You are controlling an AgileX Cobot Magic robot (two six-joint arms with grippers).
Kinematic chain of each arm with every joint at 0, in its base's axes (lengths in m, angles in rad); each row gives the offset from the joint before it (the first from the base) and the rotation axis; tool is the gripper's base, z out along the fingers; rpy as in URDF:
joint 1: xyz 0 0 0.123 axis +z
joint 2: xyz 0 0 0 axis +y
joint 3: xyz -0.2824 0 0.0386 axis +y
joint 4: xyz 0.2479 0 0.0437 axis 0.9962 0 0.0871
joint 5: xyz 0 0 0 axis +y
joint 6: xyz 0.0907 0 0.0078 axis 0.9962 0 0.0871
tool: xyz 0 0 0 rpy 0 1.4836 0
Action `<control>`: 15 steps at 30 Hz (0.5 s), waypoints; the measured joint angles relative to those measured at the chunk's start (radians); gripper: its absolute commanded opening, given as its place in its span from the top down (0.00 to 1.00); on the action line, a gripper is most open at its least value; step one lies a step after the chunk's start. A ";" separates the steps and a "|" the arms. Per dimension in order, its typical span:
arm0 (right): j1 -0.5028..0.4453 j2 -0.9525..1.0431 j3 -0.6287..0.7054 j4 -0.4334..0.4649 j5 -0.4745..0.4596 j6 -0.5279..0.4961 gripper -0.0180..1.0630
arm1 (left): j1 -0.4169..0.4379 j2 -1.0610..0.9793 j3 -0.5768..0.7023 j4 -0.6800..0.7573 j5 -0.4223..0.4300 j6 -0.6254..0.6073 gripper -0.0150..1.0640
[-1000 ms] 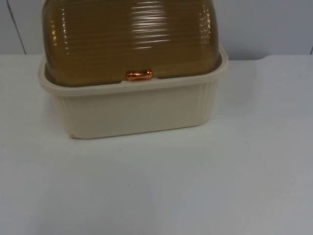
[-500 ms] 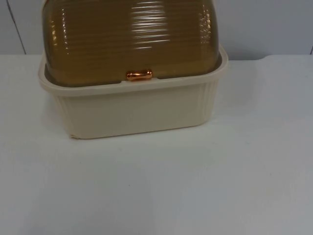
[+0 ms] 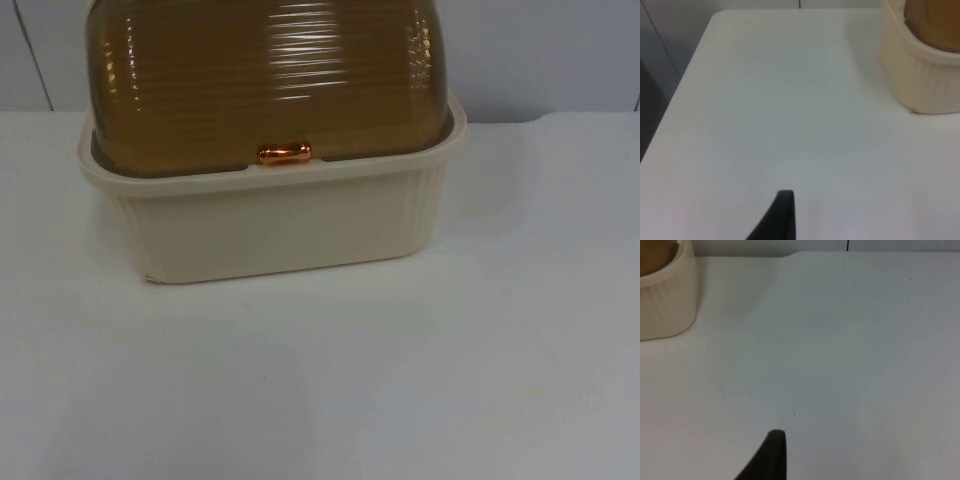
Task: Open the box lid with the left hand, place the block into the box with the right hand, then close the box lid with the left hand.
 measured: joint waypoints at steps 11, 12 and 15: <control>0.000 0.000 0.000 0.000 0.000 0.000 0.03 | 0.000 0.000 0.000 0.005 0.000 0.008 0.01; 0.000 0.000 0.000 0.000 0.000 0.000 0.03 | 0.000 0.000 0.000 -0.023 0.000 0.052 0.01; 0.000 0.000 0.000 0.000 0.000 0.000 0.03 | 0.000 0.000 0.000 -0.049 0.000 0.085 0.01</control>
